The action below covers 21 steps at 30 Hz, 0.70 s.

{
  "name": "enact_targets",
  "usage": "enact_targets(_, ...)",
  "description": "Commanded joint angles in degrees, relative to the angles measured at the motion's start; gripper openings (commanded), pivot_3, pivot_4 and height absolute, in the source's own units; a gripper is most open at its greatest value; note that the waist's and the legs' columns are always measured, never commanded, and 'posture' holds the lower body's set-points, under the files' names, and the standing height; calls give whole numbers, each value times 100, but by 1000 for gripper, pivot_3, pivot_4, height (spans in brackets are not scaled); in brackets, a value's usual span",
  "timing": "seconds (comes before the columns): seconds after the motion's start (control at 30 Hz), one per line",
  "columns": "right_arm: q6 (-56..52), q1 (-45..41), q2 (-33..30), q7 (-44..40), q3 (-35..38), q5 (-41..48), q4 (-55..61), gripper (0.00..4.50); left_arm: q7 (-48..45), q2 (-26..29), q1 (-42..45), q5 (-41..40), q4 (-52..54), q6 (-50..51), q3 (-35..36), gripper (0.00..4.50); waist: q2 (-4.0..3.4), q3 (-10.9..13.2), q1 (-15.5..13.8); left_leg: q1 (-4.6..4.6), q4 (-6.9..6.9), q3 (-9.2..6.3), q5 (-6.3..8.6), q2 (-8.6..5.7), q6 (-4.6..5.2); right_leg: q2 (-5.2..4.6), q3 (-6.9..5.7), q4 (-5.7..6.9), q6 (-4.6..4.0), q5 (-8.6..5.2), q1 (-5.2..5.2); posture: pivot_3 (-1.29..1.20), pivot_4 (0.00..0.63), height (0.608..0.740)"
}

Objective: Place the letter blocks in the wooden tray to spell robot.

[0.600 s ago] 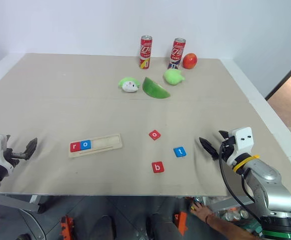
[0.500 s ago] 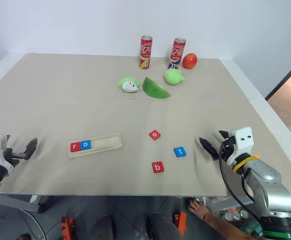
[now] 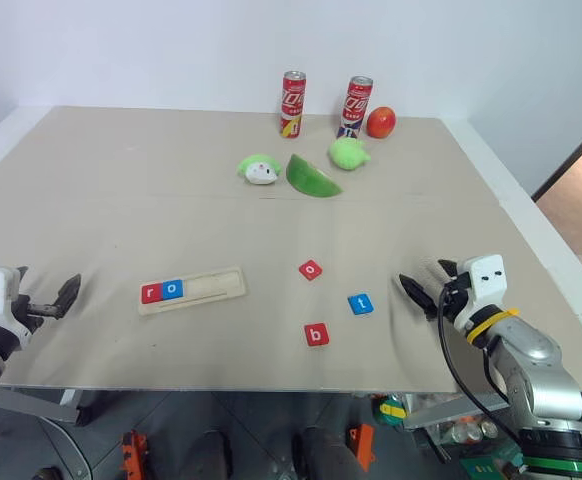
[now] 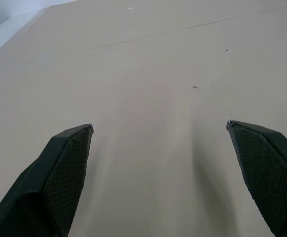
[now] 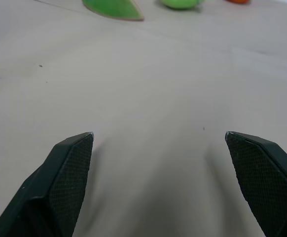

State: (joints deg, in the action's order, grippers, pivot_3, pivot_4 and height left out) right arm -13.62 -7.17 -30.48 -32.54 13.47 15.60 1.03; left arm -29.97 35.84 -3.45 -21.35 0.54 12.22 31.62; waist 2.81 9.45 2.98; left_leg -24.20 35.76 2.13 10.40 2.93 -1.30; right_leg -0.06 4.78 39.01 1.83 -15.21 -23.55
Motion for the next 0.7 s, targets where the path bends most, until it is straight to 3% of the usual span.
enact_targets(0.03, 135, -238, -142, -517, -53, 267, 96, 4422, -453, 365, 288, -7, 67, -186, -182, 4500, 0, 0, -17, 0, 0, 0, 0, -1, 0, 0, -1, 0, 0, 0, 0, 0, 150, 740)
enact_targets(0.2, -237, -1097, -274, -1773, -654, 756, 123, 4422, -1851, 948, 1091, -70, -37, -20, -1232, 4500, -13, 9, -16, 2, 8, 4, -5, -6, 8, 9, -1, 1, -9, 8, 3, 0, 150, 740)
enact_targets(0.33, -86, -1754, -319, -2622, -1303, 640, -119, 4422, -3023, 1276, 1918, 44, -381, 36, -2169, 4500, -11, 9, -18, 3, 6, 7, -7, -2, 12, 17, -2, -4, -7, 12, 4, 0, 150, 740)
enact_targets(0.5, 224, -2249, -128, -2897, -1629, 479, -629, 4422, -3948, 1408, 2566, 401, -928, -174, -3007, 4500, -13, 10, -20, -8, -2, -5, 6, -3, 5, 30, -2, 0, 3, 0, 1, 0, 150, 740)
enact_targets(0.7, 317, -2637, 249, -3010, -1794, 472, -1004, 4422, -4389, 1091, 3374, 879, -1608, -571, -3704, 4500, -13, 11, -32, -55, 9, -38, 19, 5, -3, 56, -11, 9, -20, 1, -34, 0, 150, 740)
